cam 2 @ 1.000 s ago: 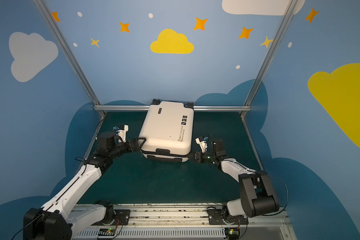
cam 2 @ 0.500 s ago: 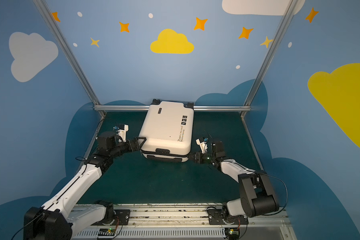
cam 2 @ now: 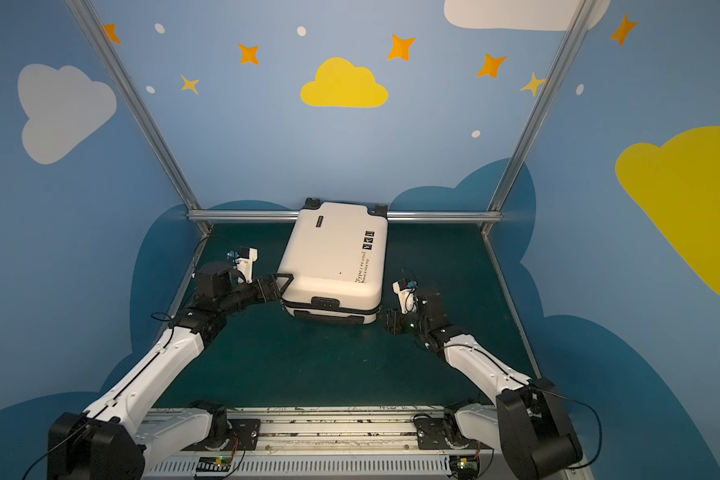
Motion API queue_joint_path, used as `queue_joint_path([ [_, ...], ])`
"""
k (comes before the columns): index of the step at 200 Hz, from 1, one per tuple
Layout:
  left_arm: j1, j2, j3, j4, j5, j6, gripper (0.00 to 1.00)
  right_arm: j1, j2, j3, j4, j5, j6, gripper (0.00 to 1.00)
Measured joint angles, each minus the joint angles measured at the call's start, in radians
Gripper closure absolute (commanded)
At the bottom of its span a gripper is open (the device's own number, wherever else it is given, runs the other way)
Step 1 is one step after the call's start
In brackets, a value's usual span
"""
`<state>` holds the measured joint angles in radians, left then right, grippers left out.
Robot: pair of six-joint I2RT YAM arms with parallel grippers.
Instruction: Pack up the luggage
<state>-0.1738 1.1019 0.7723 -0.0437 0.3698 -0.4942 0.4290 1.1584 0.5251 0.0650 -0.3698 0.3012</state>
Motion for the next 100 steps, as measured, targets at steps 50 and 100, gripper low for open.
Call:
queue_joint_path([
  [50, 0.002, 0.012, 0.001, 0.000, 0.001, 0.000, 0.00, 0.103, -0.023, -0.007, -0.028, 0.212, -0.049, 0.57],
  [100, 0.003, 0.012, 0.013, 0.002, 0.004, 0.000, 0.00, 0.131, 0.035, -0.007, -0.020, 0.307, -0.056, 0.60],
])
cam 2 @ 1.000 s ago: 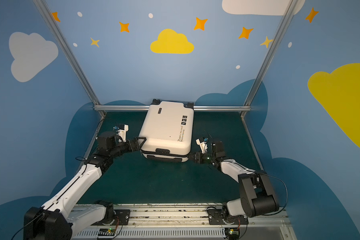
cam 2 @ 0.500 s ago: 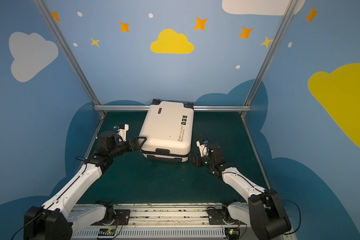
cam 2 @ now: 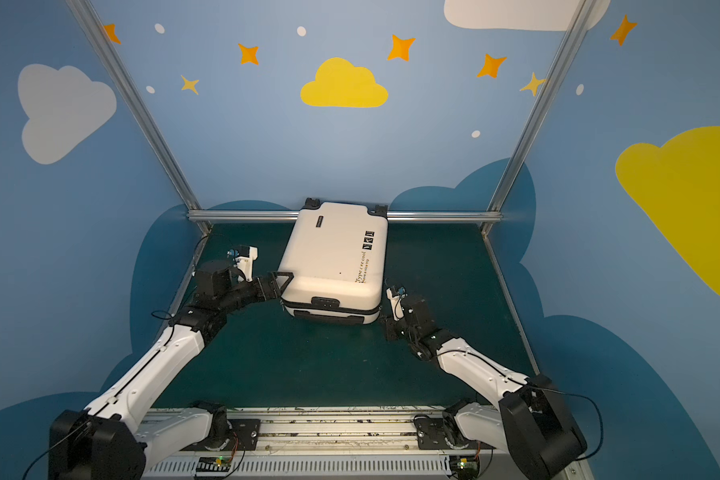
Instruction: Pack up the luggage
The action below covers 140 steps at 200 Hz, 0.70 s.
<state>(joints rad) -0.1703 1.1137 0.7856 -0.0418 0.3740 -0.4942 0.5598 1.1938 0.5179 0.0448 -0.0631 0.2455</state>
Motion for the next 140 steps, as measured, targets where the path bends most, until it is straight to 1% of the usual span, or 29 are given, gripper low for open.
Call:
queue_joint_path([
  [49, 0.000, 0.001, 0.000, 0.000, 0.000, 0.000, 0.00, 0.007, 0.042, 0.033, 0.018, 0.016, -0.002, 0.60],
  [71, 0.001, 0.001, 0.000, 0.000, 0.000, 0.000, 0.00, 0.007, 0.053, 0.040, 0.034, 0.017, -0.005, 0.61],
  [94, 0.002, 0.001, 0.000, 0.001, 0.000, 0.000, 0.00, 0.008, 0.064, 0.041, 0.042, 0.017, -0.009, 0.65],
  [140, 0.005, 0.008, 0.000, 0.003, 0.000, 0.000, 0.00, 0.012, 0.071, 0.047, 0.048, 0.018, -0.018, 0.78],
])
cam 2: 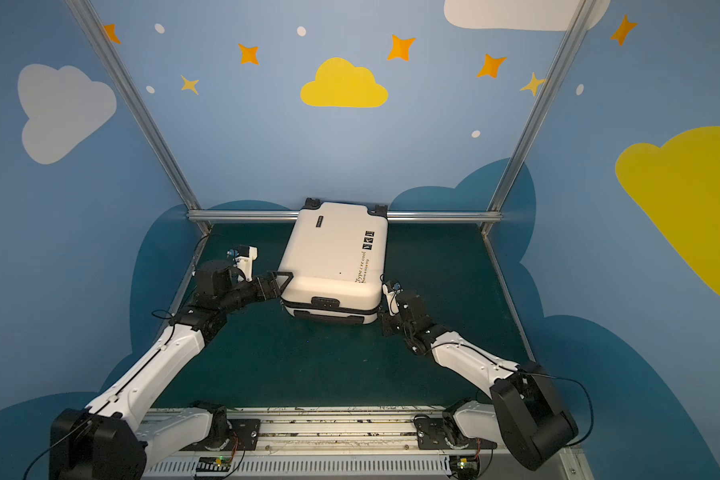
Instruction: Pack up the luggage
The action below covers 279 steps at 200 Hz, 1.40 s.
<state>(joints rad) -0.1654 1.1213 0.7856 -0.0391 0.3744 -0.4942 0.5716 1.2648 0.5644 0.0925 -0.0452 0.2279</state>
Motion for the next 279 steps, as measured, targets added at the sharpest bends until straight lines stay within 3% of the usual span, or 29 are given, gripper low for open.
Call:
queue_joint_path([
  [55, 0.006, 0.000, 0.000, 0.003, 0.000, 0.000, 0.00, 0.000, 0.000, 0.002, -0.001, 0.002, 0.003, 1.00],
  [110, 0.014, 0.000, -0.001, 0.003, -0.005, 0.001, 0.00, 0.000, -0.004, 0.002, -0.013, -0.010, 0.003, 1.00],
  [216, 0.015, 0.055, -0.004, 0.030, 0.062, 0.000, 0.00, -0.005, -0.060, 0.004, -0.114, -0.239, 0.018, 1.00],
  [266, 0.015, 0.054, -0.004, 0.033, 0.056, -0.003, 0.00, -0.011, -0.126, 0.004, -0.115, -0.275, 0.019, 1.00],
  [279, 0.015, 0.048, -0.004, 0.032, 0.046, -0.003, 0.00, -0.029, -0.136, 0.004, -0.121, -0.282, 0.024, 0.74],
])
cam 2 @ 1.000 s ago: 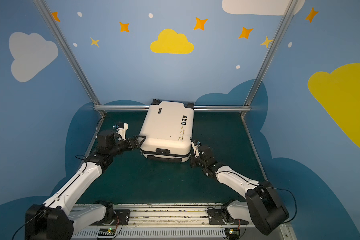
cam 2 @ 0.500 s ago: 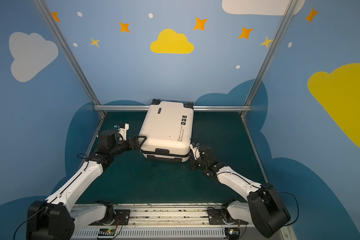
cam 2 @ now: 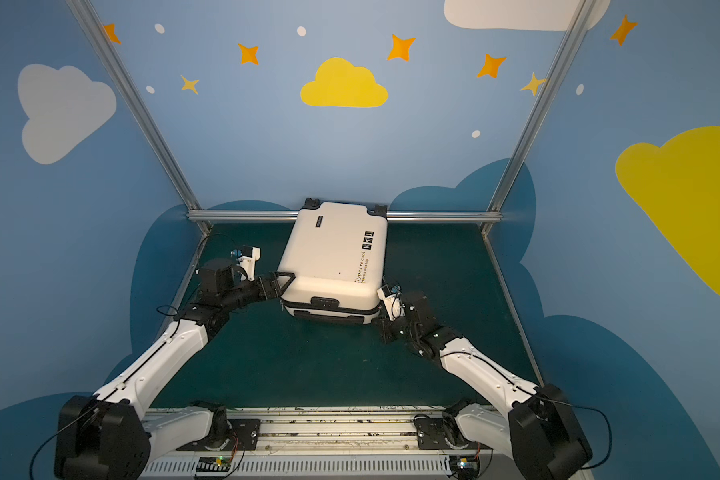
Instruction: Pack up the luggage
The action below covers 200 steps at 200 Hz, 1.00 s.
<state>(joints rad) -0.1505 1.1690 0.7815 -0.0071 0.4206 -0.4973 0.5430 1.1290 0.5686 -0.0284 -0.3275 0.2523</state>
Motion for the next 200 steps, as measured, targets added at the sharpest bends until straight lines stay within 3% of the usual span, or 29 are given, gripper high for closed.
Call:
queue_joint_path([
  [21, 0.000, -0.011, 0.000, 0.000, -0.009, 0.000, 0.00, -0.063, -0.017, 0.000, -0.007, -0.026, 0.007, 0.43],
  [44, 0.000, -0.013, 0.000, -0.001, -0.009, 0.000, 0.00, -0.164, -0.040, 0.000, 0.006, -0.085, 0.021, 0.29],
  [80, 0.000, -0.013, 0.000, -0.002, -0.003, 0.000, 0.00, -0.253, -0.027, 0.001, 0.061, -0.217, 0.023, 0.25],
  [130, 0.000, -0.013, 0.000, -0.003, 0.006, -0.001, 0.00, -0.279, 0.143, 0.035, 0.134, -0.397, 0.048, 0.25],
  [200, 0.000, -0.013, 0.000, -0.007, 0.006, -0.005, 0.00, -0.285, 0.259, 0.035, 0.248, -0.488, 0.085, 0.26],
])
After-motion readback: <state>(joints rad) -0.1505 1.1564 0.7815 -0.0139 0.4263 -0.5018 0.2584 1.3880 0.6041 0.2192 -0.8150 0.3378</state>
